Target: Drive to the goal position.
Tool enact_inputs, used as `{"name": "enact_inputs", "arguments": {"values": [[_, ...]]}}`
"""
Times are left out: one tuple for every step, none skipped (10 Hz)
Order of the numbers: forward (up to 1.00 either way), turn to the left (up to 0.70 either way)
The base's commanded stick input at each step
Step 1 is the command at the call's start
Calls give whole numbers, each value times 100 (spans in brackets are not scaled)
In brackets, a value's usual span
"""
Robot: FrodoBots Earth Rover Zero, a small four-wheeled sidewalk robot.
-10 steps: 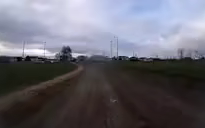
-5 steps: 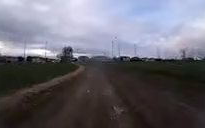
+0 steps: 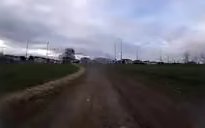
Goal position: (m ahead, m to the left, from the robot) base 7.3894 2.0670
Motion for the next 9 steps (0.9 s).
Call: {"name": "enact_inputs", "arguments": {"values": [[85,-16],[85,-10],[85,-4],[85,-22],[85,-12],[85,-4],[85,-2],[85,0],[85,-13]]}}
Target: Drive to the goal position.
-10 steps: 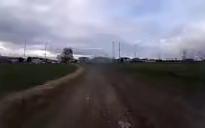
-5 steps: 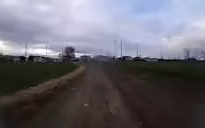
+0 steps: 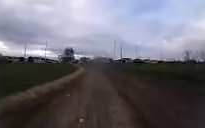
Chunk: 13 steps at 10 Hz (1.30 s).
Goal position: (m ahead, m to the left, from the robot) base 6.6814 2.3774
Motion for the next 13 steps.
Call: {"name": "enact_inputs", "arguments": {"values": [[85,-3],[85,-8],[85,-18],[85,-1],[85,-1],[85,0],[85,0],[85,0],[85,0],[85,0],[85,0],[85,0],[85,0]]}}
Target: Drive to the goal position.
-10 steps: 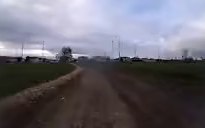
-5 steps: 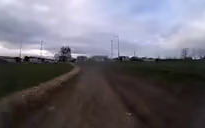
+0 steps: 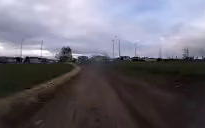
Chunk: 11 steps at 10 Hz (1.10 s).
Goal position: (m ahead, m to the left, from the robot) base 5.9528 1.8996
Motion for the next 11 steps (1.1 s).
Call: {"name": "enact_inputs", "arguments": {"values": [[85,0],[85,0],[85,0],[85,0],[85,0],[85,0],[85,0],[85,0],[85,0],[85,-1],[85,-16]]}}
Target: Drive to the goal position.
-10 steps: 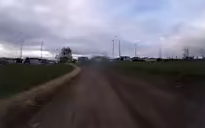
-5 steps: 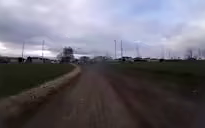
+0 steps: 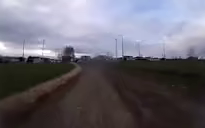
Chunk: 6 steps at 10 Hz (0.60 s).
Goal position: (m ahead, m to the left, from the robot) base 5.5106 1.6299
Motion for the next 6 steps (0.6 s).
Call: {"name": "enact_inputs", "arguments": {"values": [[85,-32],[85,-26],[85,-16],[85,-8],[85,-3],[85,-24]]}}
